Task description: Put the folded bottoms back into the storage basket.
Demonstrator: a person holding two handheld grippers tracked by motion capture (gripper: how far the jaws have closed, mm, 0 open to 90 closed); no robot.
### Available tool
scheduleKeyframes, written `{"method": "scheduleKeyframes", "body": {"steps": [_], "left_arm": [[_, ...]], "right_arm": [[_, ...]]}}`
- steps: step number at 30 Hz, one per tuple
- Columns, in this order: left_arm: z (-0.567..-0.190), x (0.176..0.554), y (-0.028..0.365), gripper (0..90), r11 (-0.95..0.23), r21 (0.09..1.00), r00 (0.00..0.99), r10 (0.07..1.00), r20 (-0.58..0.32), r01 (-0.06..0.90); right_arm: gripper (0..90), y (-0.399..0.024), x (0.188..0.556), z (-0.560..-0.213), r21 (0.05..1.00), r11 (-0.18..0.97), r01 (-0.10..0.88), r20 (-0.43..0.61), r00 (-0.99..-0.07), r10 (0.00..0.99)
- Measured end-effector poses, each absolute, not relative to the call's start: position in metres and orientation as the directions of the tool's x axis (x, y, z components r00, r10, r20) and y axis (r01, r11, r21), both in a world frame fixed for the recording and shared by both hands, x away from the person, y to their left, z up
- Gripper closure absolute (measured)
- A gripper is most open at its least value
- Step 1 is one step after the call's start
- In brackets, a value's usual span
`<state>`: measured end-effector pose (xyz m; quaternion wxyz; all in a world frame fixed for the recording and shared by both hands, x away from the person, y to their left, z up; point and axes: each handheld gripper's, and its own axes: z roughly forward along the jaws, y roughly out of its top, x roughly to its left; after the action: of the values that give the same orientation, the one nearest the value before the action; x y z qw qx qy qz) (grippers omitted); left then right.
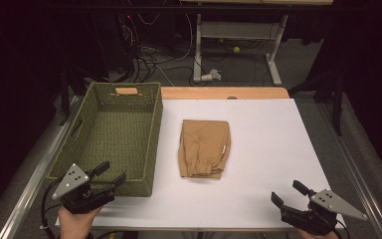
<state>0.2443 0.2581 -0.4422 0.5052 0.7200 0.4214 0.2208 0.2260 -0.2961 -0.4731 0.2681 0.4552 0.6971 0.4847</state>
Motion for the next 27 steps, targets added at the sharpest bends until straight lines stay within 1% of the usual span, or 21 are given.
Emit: {"method": "scheduleKeyframes", "body": {"steps": [14,27], "left_arm": [[-0.438,0.248,0.249,31.7,-0.141,0.914,0.576,0.809,-0.116,0.381],[-0.434,0.25,0.241,31.7,-0.157,0.918,0.6,0.793,-0.103,0.365]], "right_arm": [[18.2,-0.297,0.226,-0.473,0.921,0.108,0.374,0.075,-0.443,0.893],[18.4,-0.297,0.226,-0.473,0.921,0.104,0.374,0.079,-0.442,0.893]]}}
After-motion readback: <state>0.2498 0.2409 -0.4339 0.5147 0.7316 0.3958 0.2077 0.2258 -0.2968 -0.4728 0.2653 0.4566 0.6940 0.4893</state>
